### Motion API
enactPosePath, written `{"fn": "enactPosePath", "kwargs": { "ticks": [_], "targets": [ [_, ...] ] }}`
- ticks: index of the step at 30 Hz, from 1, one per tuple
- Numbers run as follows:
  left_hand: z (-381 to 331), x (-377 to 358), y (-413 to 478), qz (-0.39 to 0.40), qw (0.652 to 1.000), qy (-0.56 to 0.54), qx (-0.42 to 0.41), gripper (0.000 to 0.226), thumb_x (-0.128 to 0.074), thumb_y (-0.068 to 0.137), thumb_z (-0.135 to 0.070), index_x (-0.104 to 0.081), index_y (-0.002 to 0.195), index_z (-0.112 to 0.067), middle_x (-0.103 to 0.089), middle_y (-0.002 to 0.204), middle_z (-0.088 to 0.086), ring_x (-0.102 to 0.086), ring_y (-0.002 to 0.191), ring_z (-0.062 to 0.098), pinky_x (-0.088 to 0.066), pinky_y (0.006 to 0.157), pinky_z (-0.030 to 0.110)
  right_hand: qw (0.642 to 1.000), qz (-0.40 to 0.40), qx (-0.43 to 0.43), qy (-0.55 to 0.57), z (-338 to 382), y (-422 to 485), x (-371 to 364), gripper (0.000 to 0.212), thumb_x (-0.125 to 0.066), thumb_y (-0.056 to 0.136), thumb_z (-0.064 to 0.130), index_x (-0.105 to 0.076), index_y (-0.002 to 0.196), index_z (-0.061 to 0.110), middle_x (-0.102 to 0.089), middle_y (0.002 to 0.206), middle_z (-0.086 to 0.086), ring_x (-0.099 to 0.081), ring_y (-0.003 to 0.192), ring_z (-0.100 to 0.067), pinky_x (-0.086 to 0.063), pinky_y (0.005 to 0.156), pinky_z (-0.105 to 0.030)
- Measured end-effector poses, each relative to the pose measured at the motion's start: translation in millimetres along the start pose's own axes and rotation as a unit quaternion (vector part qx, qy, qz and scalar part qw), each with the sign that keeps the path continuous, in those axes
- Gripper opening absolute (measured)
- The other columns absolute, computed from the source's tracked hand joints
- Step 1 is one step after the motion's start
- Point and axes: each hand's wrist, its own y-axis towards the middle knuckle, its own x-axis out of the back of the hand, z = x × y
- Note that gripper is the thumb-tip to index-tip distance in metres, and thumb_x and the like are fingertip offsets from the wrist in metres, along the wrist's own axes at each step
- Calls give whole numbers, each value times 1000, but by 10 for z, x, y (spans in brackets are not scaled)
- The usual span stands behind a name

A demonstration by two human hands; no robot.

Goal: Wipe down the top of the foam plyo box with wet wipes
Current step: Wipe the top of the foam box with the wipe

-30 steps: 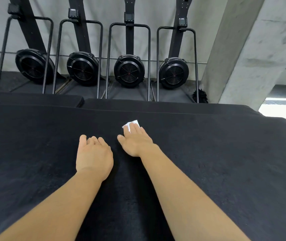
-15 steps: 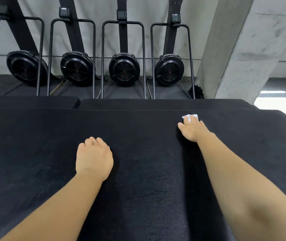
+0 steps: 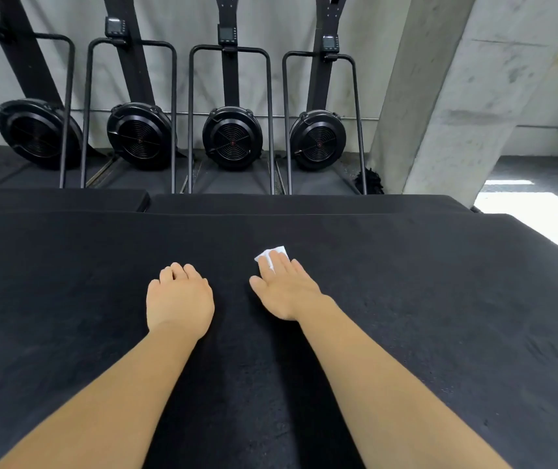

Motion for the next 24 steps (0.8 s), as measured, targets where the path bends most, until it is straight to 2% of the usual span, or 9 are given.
{"fn": "enactPosePath", "kwargs": {
  "ticks": [2,5,8,11,15,17,20,24],
  "targets": [
    [-12,2,8,2,1000,5,-1,34,-18,103,-31,-45,113,-13,-51,115,3,-48,107,21,-32,74,29,1000,-18,2,4,-136,-3,69,45,-28,101,39,-33,145,28,-27,147,7,-28,107,-18,-25,107,-33],
    [-20,-15,23,-3,1000,16,-4,34,-18,103,-30,-46,111,-13,-52,112,3,-48,104,21,-31,72,29,998,-39,-44,3,-459,51,199,44,-30,100,39,-36,143,29,-28,147,6,-31,105,-21,-28,105,-33],
    [-12,-46,36,-11,1000,26,-6,33,-18,102,-30,-45,109,-13,-52,110,2,-48,102,20,-30,71,29,994,-45,-102,-11,-869,102,349,46,-28,100,41,-34,145,31,-26,152,4,-36,121,-28,-27,112,-40],
    [-13,-55,38,-20,999,35,-13,32,-18,102,-30,-44,106,-14,-50,105,1,-45,95,19,-30,69,29,985,-33,-167,-16,-1206,142,484,52,-26,101,44,-28,151,30,-20,158,3,-25,139,-33,-19,118,-42],
    [-9,-54,34,-25,999,41,-14,30,-18,102,-30,-43,103,-14,-49,101,1,-31,83,20,-29,68,29,974,-42,-224,14,-1167,232,504,60,-30,101,49,-28,155,22,-20,160,-3,-17,145,-29,-19,119,-43],
    [-10,-50,38,-24,999,45,-14,30,-18,102,-30,-44,102,-14,-49,100,1,-30,82,20,-29,67,30,974,-66,-216,14,-958,234,433,61,-34,99,50,-35,151,17,-27,156,-7,-24,141,-30,-25,116,-43],
    [-16,-44,42,-17,999,40,-13,30,-18,102,-29,-44,102,-14,-49,100,1,-31,82,20,-29,68,30,983,-89,-158,7,-519,146,241,59,-37,98,49,-42,144,13,-34,148,-9,-34,134,-30,-31,112,-39],
    [-7,-41,44,-16,1000,24,-10,32,-18,102,-31,-45,106,-14,-50,104,2,-37,86,18,-30,69,29,996,-76,-46,-23,89,3,-61,62,-33,101,49,-34,148,10,-32,147,-9,-33,134,-28,-27,111,-35]
  ]
}}
